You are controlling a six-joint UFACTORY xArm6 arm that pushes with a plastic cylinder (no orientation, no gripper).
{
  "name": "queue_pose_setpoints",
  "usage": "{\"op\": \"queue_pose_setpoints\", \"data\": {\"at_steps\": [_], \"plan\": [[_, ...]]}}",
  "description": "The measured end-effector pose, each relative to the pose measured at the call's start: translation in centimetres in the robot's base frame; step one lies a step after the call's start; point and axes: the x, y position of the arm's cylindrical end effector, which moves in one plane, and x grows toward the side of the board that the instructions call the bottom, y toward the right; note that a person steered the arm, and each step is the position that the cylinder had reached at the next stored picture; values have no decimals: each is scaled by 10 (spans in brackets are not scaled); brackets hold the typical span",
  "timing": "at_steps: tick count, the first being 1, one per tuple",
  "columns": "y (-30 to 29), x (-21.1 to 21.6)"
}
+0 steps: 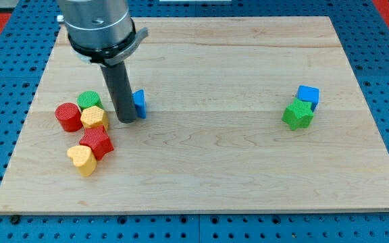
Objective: Move the arm right to the blue triangle
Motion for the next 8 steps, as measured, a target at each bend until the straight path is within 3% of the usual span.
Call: {"op": "queue_pose_setpoints", "data": {"at_steps": [6,8], "plan": [[171,2],[178,13]]}}
